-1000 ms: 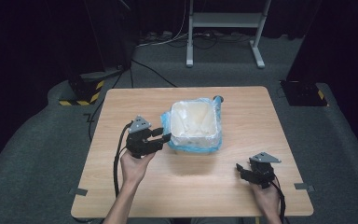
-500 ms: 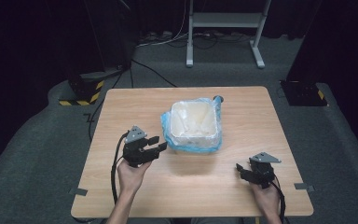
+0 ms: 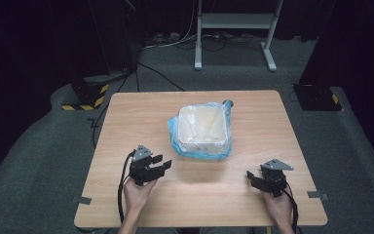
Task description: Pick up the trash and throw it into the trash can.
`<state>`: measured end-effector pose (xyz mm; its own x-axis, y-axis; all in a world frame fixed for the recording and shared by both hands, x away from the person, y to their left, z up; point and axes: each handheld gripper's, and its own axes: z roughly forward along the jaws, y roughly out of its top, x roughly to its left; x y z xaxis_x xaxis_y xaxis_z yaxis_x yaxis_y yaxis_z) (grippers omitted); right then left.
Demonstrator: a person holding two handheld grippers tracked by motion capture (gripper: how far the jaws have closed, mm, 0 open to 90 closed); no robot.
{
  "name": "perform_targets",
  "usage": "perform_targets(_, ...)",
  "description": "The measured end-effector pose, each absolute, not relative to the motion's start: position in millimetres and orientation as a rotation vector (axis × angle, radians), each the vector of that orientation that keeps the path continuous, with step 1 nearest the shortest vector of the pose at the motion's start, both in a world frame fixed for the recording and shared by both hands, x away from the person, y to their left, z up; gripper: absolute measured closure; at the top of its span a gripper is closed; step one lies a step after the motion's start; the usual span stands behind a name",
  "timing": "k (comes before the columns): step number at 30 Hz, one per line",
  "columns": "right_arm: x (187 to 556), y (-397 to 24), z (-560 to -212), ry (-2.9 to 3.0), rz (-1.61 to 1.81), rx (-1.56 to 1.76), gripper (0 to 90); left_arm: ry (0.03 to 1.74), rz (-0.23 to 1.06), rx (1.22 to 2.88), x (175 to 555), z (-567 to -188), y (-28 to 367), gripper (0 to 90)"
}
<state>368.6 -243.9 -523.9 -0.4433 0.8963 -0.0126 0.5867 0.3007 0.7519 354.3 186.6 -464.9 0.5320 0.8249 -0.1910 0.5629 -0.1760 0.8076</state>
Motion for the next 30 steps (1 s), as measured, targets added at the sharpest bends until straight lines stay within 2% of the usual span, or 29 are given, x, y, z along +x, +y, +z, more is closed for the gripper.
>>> perform_targets(14, 368.6, -243.9, -523.9, 2.141, 0.960, 1.321, 36.0, 1.216, 0.459, 1.962, 359.5, -499.2, 179.9, 49.6)
perform_targets(18, 368.6, -243.9, -523.9, 2.141, 0.960, 1.321, 36.0, 1.260, 0.457, 1.973, 366.9, -508.5, 180.4, 45.2)
perform_targets(23, 368.6, -243.9, -523.9, 2.141, 0.960, 1.322, 36.0, 1.279, 0.544, 1.955, 364.2, -526.6, 184.1, 45.1)
perform_targets(30, 368.7, -244.0, -524.0, 2.140, 0.961, 1.320, 35.9, 1.262, 0.553, 1.986, 364.6, -526.8, 181.1, 34.0)
